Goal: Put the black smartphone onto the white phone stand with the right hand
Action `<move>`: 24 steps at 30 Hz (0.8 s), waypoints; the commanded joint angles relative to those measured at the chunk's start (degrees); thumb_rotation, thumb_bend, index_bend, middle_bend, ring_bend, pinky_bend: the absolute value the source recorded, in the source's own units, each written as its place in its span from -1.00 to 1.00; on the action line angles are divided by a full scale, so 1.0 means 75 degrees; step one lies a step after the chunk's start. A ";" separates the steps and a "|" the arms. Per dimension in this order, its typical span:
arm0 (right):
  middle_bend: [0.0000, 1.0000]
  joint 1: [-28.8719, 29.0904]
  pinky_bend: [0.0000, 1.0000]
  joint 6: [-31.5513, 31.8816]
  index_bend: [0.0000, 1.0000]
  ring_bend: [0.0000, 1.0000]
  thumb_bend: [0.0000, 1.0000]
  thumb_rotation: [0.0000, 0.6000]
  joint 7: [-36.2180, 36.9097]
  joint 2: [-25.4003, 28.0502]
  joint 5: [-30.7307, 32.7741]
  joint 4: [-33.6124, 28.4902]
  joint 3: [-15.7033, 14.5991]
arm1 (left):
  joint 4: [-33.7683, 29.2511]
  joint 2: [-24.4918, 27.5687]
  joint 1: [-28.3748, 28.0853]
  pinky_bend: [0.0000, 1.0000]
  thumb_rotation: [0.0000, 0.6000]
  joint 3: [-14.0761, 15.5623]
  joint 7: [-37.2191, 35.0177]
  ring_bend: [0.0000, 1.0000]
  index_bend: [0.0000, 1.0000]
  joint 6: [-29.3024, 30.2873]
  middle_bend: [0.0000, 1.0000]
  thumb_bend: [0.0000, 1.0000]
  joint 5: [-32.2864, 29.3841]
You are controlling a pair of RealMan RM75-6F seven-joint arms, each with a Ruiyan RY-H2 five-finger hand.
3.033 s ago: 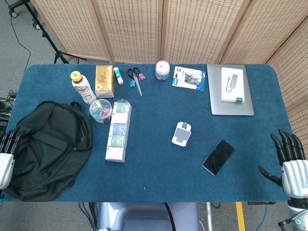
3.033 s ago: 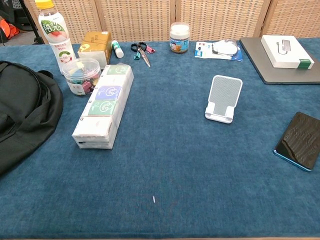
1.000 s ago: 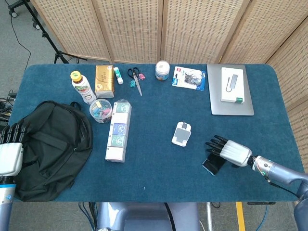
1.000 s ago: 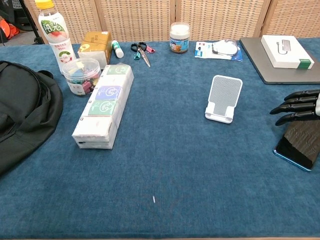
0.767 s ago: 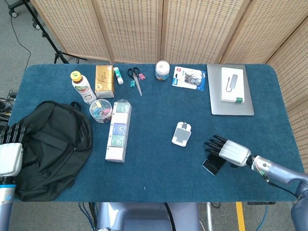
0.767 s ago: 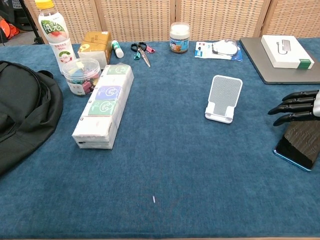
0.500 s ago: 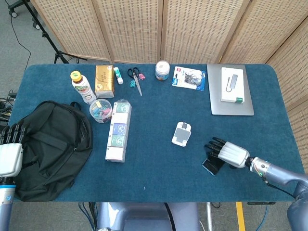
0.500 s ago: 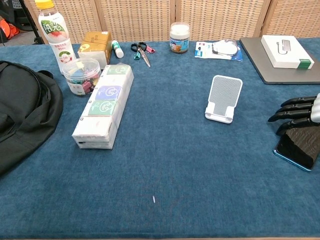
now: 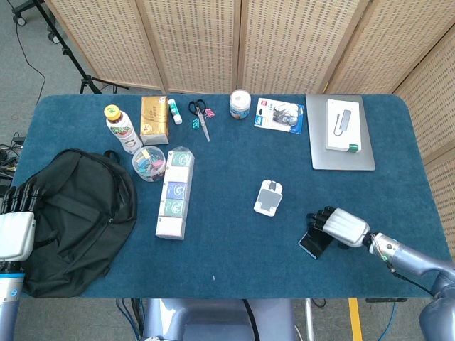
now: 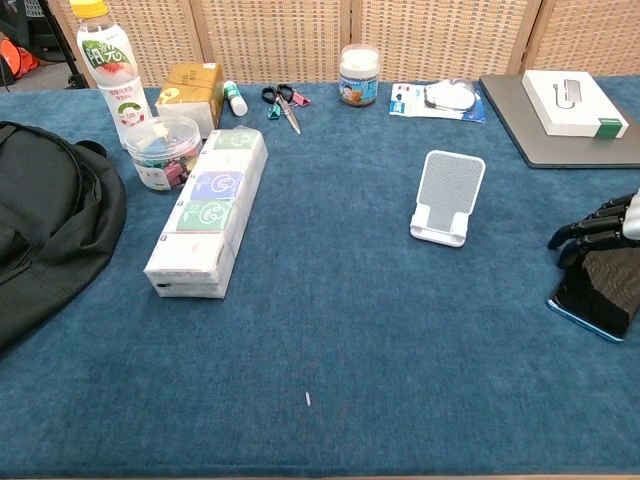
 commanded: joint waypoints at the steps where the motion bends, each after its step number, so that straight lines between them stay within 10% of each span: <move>1: -0.09 -0.0092 -0.35 0.0201 0.05 -0.35 -0.48 1.00 0.0037 -0.0051 0.0093 0.0119 0.0062 | -0.0017 0.0010 0.0004 -1.00 1.00 0.0005 -0.0027 -1.00 -1.00 0.0009 -1.00 -0.89 0.0016; 13: -0.08 -0.0316 -0.34 0.1452 0.07 -0.34 -0.48 1.00 -0.0228 0.0112 0.0587 0.0273 0.0541 | -0.0082 0.0135 0.0089 -1.00 1.00 0.0111 -0.0248 -1.00 -1.00 0.0183 -1.00 -0.89 0.0276; 24: -0.10 0.0639 -0.32 0.3022 0.07 -0.34 -0.48 1.00 -0.3821 0.1215 0.0878 -0.1753 0.1507 | -0.0181 0.0344 0.0214 -1.00 1.00 0.0281 -0.0649 -1.00 -1.00 0.0374 -1.00 -0.89 0.0644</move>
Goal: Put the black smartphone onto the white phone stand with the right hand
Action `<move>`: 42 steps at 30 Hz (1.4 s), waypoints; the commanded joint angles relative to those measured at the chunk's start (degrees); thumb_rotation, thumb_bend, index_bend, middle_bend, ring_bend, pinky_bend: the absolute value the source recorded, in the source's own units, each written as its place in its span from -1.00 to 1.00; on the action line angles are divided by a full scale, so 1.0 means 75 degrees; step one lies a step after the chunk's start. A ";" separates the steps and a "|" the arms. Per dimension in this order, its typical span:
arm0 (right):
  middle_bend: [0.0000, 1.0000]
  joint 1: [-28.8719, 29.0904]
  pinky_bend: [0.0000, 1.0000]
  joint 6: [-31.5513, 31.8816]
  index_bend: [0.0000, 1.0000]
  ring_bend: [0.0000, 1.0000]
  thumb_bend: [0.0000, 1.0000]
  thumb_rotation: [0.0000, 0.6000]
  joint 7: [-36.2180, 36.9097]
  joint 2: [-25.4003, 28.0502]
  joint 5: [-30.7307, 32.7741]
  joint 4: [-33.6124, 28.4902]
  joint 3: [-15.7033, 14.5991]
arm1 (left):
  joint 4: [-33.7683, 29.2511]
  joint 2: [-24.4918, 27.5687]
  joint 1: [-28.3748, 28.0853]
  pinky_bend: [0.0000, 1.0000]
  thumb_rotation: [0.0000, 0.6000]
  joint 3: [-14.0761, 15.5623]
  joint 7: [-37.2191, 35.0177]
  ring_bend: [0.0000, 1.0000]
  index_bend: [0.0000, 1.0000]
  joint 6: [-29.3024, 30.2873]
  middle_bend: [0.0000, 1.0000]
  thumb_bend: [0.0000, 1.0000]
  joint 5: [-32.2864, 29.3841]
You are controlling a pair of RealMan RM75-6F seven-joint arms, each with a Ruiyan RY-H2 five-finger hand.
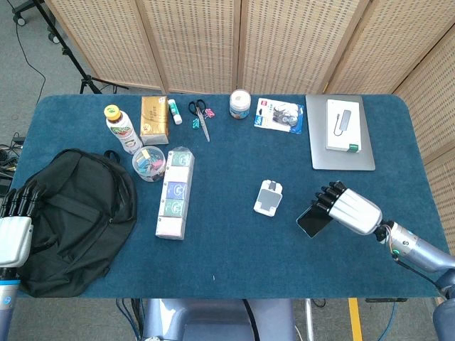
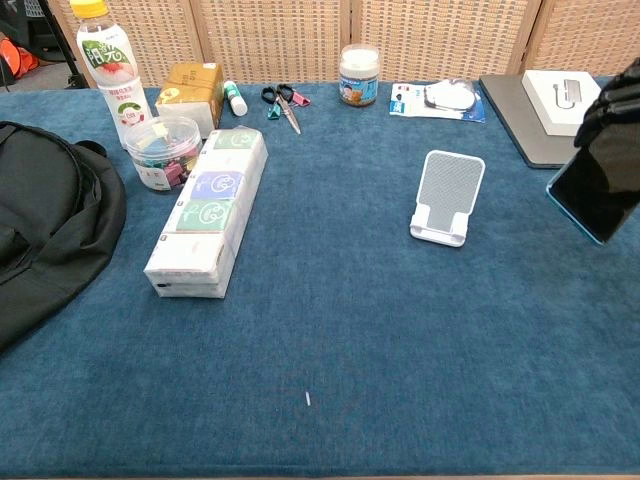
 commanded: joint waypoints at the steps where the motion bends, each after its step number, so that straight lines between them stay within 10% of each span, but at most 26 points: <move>1: -0.10 0.0642 -0.32 0.0293 0.07 -0.34 -0.48 1.00 -0.2274 0.0800 -0.0020 -0.1678 0.0439 | -0.0033 0.0060 0.0056 -1.00 1.00 0.0055 -0.0123 -1.00 -1.00 0.0089 -1.00 -0.89 0.0111; 8: -0.10 0.0900 -0.32 -0.1430 0.07 -0.34 -0.48 1.00 -0.6659 0.2120 0.0364 -0.6112 0.0907 | -0.0089 0.0277 0.0153 -1.00 1.00 0.0138 -0.0587 -1.00 -1.00 0.0224 -1.00 -0.89 0.0315; 16: -0.09 0.1016 -0.32 -0.3078 0.07 -0.34 -0.51 1.00 -1.1071 0.2027 0.1168 -0.8674 0.1750 | -0.0149 0.0568 0.0244 -1.00 1.00 0.0176 -0.1149 -1.00 -1.00 0.0282 -1.00 -0.89 0.0385; 42: -0.07 0.1272 -0.32 -0.5092 0.08 -0.33 -0.53 1.00 -1.6538 0.0590 0.2737 -0.9470 0.2313 | -0.0170 0.0847 0.0266 -1.00 1.00 0.0139 -0.1702 -1.00 -1.00 0.0146 -1.00 -0.89 0.0319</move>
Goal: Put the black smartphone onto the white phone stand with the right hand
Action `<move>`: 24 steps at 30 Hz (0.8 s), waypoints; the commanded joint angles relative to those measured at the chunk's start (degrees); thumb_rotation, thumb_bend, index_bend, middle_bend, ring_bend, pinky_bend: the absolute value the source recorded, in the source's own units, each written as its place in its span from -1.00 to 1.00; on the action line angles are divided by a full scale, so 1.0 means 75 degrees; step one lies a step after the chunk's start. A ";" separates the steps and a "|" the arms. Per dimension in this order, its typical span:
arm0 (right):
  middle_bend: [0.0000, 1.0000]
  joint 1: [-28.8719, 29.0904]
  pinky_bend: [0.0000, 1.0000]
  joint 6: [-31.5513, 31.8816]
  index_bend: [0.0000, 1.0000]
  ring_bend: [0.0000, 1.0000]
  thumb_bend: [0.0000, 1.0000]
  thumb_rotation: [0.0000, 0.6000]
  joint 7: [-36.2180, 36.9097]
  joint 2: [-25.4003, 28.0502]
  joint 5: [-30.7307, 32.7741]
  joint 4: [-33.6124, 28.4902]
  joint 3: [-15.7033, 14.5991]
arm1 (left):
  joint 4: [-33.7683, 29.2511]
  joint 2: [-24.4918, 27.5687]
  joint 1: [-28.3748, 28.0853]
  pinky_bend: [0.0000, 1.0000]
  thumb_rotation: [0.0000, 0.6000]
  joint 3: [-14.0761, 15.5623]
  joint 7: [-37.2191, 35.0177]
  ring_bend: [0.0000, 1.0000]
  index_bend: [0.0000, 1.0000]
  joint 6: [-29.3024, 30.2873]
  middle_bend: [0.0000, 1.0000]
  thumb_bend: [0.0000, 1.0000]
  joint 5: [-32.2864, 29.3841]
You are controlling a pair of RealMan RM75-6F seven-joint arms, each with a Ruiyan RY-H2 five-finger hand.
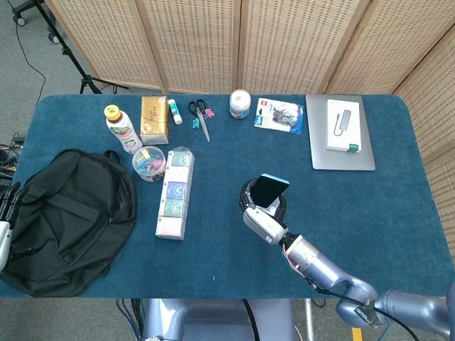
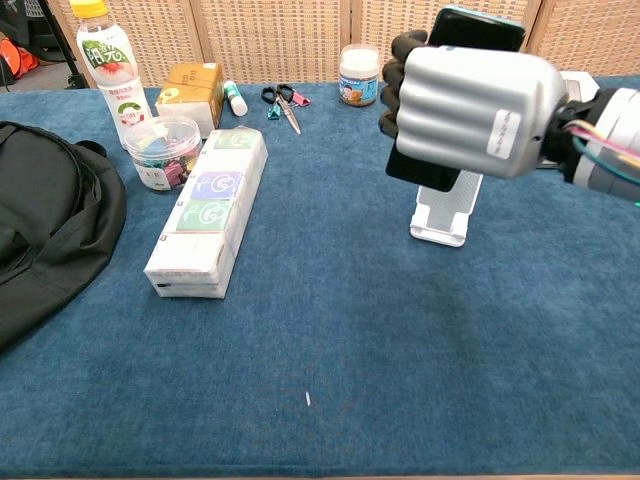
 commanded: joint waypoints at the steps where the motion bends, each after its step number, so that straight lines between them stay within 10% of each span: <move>1: -0.07 0.0045 -0.32 -0.0092 0.08 -0.33 -0.53 1.00 -0.0208 -0.0127 0.0087 0.0074 0.0004 | -0.0001 0.0015 -0.0006 -1.00 1.00 -0.0003 -0.0020 -1.00 -1.00 -0.0027 -1.00 -0.89 -0.0016; 24: -0.07 -0.0015 -0.32 -0.0219 0.08 -0.32 -0.51 1.00 -0.1137 -0.0607 0.0473 0.0969 -0.0379 | 0.0020 0.0020 -0.0036 -1.00 1.00 -0.0043 -0.0032 -1.00 -1.00 -0.0128 -1.00 -0.89 -0.0097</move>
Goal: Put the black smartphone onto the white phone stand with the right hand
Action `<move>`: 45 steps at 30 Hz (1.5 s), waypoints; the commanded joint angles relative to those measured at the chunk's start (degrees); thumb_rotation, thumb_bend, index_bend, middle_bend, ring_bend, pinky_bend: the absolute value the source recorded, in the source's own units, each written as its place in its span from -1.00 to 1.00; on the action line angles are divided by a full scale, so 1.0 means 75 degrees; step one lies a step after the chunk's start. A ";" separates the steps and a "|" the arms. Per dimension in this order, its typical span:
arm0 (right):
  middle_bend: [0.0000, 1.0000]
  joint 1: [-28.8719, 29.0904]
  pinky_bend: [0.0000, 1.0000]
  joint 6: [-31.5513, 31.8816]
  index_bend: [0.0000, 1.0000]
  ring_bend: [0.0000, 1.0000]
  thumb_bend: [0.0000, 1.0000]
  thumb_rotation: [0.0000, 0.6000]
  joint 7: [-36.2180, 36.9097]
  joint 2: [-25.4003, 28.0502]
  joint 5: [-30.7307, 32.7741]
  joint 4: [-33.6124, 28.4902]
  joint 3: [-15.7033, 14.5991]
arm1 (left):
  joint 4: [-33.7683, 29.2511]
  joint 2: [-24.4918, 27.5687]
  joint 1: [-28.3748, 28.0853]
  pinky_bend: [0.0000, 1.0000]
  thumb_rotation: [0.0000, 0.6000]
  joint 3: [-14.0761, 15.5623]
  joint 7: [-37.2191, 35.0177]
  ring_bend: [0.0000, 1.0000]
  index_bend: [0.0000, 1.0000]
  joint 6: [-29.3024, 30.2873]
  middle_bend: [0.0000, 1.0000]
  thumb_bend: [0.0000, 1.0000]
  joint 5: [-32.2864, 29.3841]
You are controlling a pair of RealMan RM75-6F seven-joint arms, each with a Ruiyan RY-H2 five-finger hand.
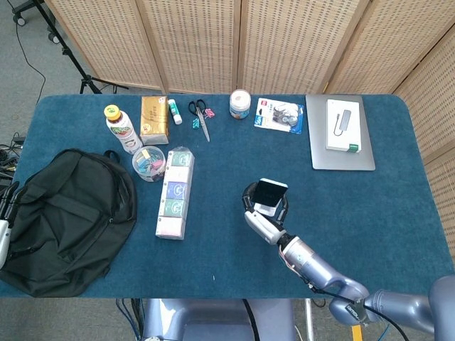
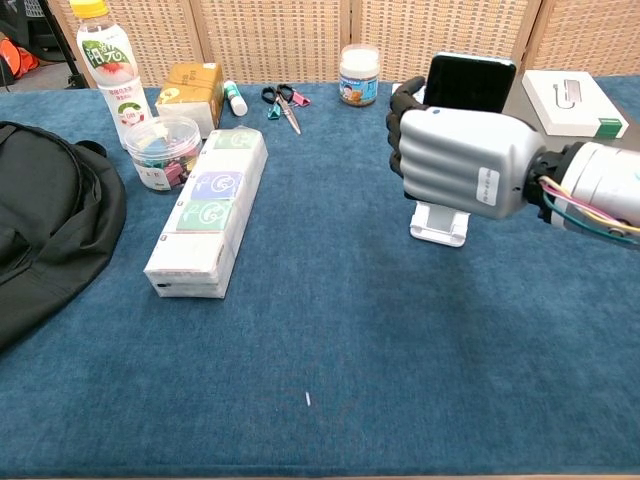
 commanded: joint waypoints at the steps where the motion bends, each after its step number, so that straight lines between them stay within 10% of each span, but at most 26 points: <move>1: -0.07 -0.0012 -0.32 -0.0030 0.08 -0.32 -0.51 1.00 0.0117 0.0007 0.0012 0.0140 -0.0085 | 0.0001 -0.0013 -0.0011 -1.00 1.00 -0.0013 0.0024 -1.00 -1.00 -0.0025 -1.00 -0.89 -0.0030; 38: -0.09 0.0097 -0.32 -0.0071 0.08 -0.31 -0.53 1.00 0.1950 -0.0138 -0.1065 0.1292 -0.0533 | -0.0068 -0.0134 -0.0104 -1.00 1.00 -0.0018 0.0421 -1.00 -1.00 -0.0233 -1.00 -0.88 -0.0145; 45: -0.57 0.0012 -0.34 -0.0186 -0.34 -0.44 -0.58 1.00 0.1775 -0.0161 -0.0862 0.1215 -0.0413 | -0.0077 -0.0131 -0.0115 -1.00 1.00 -0.0019 0.0428 -1.00 -1.00 -0.0264 -1.00 -0.89 -0.0164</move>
